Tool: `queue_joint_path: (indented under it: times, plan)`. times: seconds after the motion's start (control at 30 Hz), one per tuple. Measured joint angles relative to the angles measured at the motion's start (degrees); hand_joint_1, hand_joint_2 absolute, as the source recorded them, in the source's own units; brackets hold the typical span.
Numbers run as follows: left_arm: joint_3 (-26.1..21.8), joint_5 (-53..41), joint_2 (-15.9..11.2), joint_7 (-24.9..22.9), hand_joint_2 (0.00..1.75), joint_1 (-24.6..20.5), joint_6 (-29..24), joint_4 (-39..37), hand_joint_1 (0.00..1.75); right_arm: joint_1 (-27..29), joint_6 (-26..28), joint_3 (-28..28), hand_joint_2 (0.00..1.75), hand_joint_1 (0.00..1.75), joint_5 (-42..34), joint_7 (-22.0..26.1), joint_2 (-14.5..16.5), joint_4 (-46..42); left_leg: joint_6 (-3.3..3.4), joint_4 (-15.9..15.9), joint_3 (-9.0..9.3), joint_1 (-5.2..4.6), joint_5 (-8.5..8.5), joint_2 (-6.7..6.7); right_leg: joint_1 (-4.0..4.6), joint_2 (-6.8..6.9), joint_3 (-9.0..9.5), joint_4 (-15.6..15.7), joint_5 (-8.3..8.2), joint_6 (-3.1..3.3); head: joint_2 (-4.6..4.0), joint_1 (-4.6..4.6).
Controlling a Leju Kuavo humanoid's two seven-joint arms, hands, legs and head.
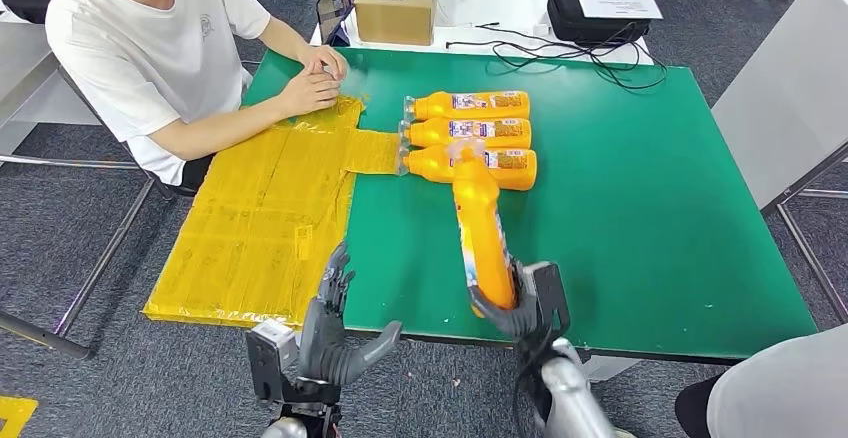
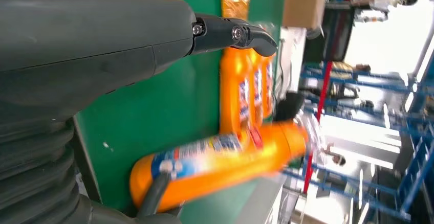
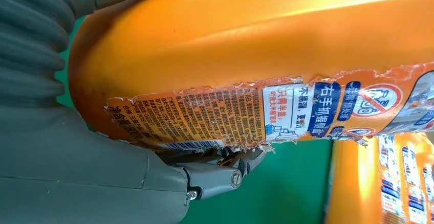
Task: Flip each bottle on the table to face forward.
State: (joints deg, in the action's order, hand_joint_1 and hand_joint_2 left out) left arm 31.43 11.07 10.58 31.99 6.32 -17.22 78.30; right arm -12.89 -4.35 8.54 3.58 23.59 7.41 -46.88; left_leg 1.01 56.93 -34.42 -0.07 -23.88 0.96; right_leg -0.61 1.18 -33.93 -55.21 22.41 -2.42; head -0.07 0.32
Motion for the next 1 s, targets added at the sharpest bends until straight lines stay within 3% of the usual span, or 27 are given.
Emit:
queue_joint_path:
  times: [0.13,0.23,0.37,0.63,1.0]
  plan:
    - [-1.2,5.4,-0.2,-1.9,1.75,1.3,4.3,0.7,0.0,6.4,0.5,1.4,1.75,1.75,-2.6,-1.0,1.1,-9.5,-0.03,0.0,-0.13,0.02,-0.03,-0.03,0.0,0.0,-0.08,0.0,0.09,-0.03,0.0,0.0]
    - [-2.8,12.1,-0.3,-5.0,1.75,2.2,10.1,0.6,0.0,9.2,-3.0,4.1,1.75,1.75,-3.5,-1.0,1.2,-14.2,-0.03,0.0,-0.21,0.02,-0.03,-0.02,0.0,-0.01,-0.19,0.0,0.09,-0.02,0.0,0.01]
    - [-4.2,11.4,-0.3,-5.0,1.75,2.5,10.4,0.0,0.0,10.8,-7.4,10.3,1.75,1.75,-1.5,0.3,1.6,-17.8,-0.04,0.0,-0.23,0.04,-0.02,-0.01,0.02,-0.01,-0.23,0.0,0.08,-0.02,0.0,0.01]
    - [-3.4,2.6,-0.5,-3.6,1.75,1.4,9.5,0.0,0.0,8.9,-6.8,21.5,1.75,1.75,6.6,4.1,1.1,-15.7,-0.04,0.0,-0.28,0.05,-0.01,-0.04,0.02,0.01,-0.23,0.0,0.09,-0.02,0.0,0.02]
    - [-2.3,2.2,-0.5,-3.7,1.75,-0.7,10.7,0.0,0.0,3.5,-7.5,27.1,1.75,1.75,7.7,5.3,1.1,-7.8,-0.04,0.0,-0.27,0.06,0.01,-0.04,0.03,0.0,-0.24,0.0,0.07,-0.03,0.0,0.01]
